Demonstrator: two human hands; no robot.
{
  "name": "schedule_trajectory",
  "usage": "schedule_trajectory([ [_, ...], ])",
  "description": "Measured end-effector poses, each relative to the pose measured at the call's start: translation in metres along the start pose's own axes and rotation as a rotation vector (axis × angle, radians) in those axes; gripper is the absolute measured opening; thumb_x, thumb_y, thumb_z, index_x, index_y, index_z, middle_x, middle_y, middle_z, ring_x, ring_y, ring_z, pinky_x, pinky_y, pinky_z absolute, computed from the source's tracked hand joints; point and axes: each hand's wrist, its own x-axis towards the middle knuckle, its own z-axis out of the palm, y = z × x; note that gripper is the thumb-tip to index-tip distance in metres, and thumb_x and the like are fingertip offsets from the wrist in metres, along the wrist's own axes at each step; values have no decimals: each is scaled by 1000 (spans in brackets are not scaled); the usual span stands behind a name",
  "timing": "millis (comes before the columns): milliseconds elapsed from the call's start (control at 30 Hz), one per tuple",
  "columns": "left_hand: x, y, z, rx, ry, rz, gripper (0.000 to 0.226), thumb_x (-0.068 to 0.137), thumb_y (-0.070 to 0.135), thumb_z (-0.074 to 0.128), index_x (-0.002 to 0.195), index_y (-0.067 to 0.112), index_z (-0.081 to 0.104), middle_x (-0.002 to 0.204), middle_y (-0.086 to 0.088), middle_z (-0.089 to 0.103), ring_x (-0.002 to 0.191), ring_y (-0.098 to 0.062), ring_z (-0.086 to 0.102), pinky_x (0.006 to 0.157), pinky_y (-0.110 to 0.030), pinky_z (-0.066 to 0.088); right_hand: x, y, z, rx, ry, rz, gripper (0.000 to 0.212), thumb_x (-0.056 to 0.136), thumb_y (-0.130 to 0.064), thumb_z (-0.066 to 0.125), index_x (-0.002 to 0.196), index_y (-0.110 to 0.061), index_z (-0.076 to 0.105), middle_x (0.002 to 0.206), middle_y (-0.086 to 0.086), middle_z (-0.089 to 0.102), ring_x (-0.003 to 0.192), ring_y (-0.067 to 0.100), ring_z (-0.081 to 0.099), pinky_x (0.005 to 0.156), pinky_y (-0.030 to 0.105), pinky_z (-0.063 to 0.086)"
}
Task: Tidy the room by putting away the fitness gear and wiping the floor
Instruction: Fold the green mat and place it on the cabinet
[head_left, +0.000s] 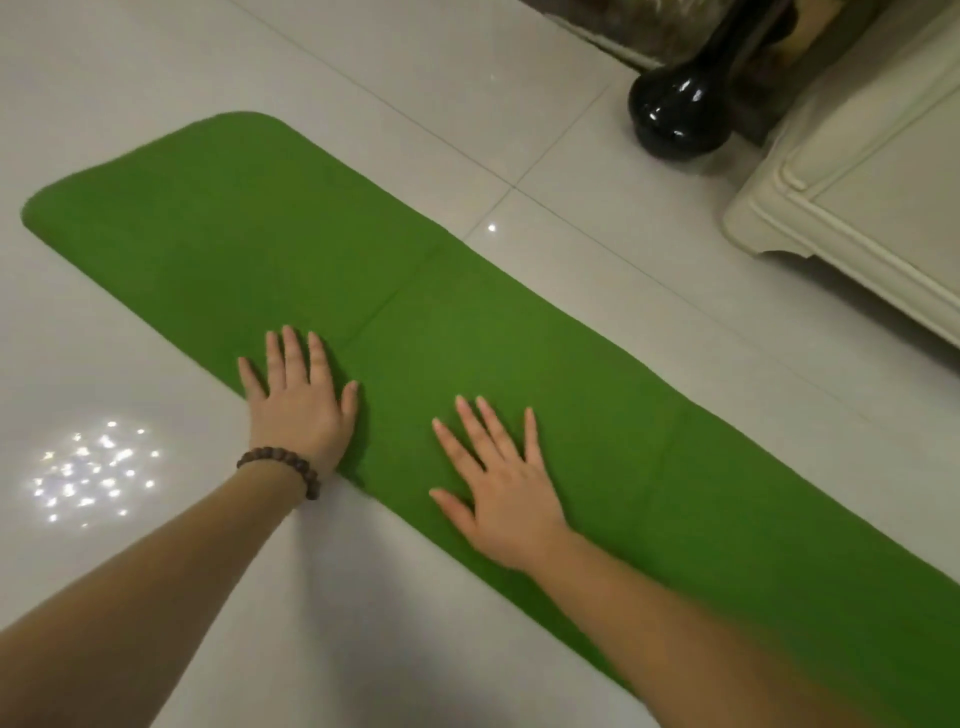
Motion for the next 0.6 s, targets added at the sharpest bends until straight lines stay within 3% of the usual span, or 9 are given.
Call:
schedule_trajectory([
  [100,-45,85,13,-54,-42,168,72,96,52,18,153,9,7,159,-20,0,146,-37,-5,115,-59,1,-45,27,15,13,3,86,67,93,-68,11,151,-34,7,160,-4,0,147,19,-6,111,64,6],
  [267,-134,207,32,63,-206,486,83,88,70,7,151,20,-14,155,-23,-18,140,-47,-22,105,-71,-7,-135,147,26,50,15,595,64,88,-70,-3,146,-45,-14,157,-10,-18,144,14,-20,116,56,-6],
  [367,-160,236,39,130,-229,629,81,84,75,2,146,31,-25,152,-19,-28,137,-47,-29,98,-76,-14,-187,194,33,123,12,824,63,87,-68,-7,145,-46,-16,157,-9,-18,143,14,-22,117,55,-3],
  [500,-157,234,47,156,-160,602,79,83,77,2,149,36,-9,158,-15,-9,143,-44,-14,101,-77,-7,-180,210,32,262,61,1096,61,94,-61,6,148,-40,-11,159,-4,-16,144,17,-19,113,62,-4],
  [533,-158,234,48,166,-157,604,80,83,77,4,150,36,-4,159,-15,-3,144,-44,-9,101,-77,-4,-168,203,28,287,91,1088,61,95,-59,9,149,-38,-10,159,-3,-16,144,19,-19,112,63,-5],
  [600,-158,236,50,179,-150,615,79,84,77,7,151,35,5,159,-16,7,145,-44,-1,102,-77,0,-144,179,23,246,110,850,62,95,-60,10,149,-38,-8,158,-4,-18,144,20,-21,111,63,-9],
])
